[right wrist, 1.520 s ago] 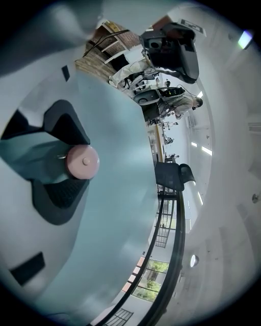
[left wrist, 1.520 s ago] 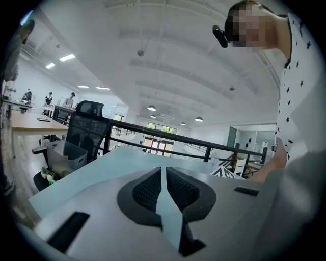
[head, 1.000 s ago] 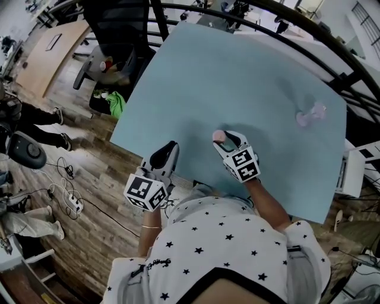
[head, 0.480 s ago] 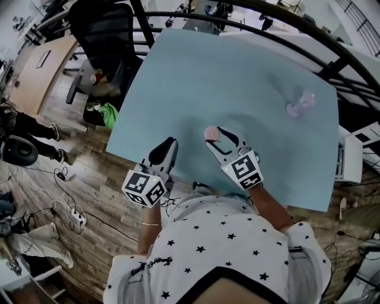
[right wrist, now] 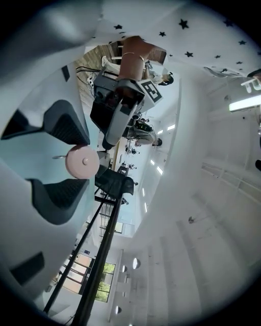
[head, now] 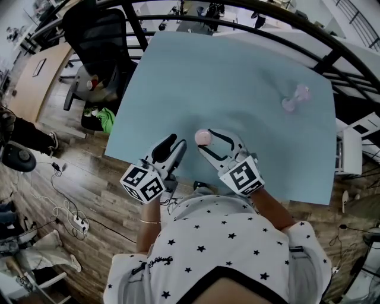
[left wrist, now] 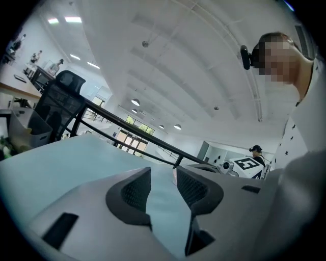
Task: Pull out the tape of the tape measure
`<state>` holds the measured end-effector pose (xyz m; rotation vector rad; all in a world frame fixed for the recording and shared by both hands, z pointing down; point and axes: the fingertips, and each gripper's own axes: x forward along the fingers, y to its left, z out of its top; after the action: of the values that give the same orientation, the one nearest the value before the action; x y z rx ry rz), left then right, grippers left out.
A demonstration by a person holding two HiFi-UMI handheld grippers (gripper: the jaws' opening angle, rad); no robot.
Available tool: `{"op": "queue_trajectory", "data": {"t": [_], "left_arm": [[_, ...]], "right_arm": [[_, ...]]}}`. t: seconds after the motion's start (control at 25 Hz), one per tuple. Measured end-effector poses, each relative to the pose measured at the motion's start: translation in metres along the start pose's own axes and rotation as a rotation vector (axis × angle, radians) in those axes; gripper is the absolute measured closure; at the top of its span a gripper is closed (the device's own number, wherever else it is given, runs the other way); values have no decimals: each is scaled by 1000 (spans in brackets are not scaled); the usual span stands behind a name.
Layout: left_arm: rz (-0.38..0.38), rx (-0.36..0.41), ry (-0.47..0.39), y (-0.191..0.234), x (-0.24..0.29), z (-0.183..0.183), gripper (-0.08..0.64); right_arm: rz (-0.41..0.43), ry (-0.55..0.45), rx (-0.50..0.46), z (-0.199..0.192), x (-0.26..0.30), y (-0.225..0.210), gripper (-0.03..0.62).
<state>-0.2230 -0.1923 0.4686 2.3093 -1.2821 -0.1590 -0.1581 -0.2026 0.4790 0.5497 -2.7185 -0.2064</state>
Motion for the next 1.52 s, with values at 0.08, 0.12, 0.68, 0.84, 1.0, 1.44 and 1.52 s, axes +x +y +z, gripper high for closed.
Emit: {"op": "queue_trajectory", "data": {"t": [0.08, 0.12, 0.68, 0.84, 1.0, 1.44, 1.52], "left_arm": [[-22, -23, 2, -3, 1, 0, 393], [-32, -32, 4, -5, 2, 0, 393], [-205, -157, 52, -32, 16, -6, 342], [-224, -193, 48, -31, 18, -7, 377], [-236, -200, 52, -31, 19, -6, 423], [-240, -188, 37, -27, 21, 3, 474], [-233, -187, 19, -23, 20, 8, 474]], "right_arm": [[8, -11, -22, 4, -1, 5, 385], [13, -17, -33, 6, -1, 7, 385], [93, -60, -116, 26, -2, 24, 385], [101, -63, -135, 27, 1, 27, 385], [111, -61, -126, 27, 4, 27, 385], [131, -90, -90, 27, 9, 22, 385], [127, -74, -80, 21, 8, 19, 395]]}}
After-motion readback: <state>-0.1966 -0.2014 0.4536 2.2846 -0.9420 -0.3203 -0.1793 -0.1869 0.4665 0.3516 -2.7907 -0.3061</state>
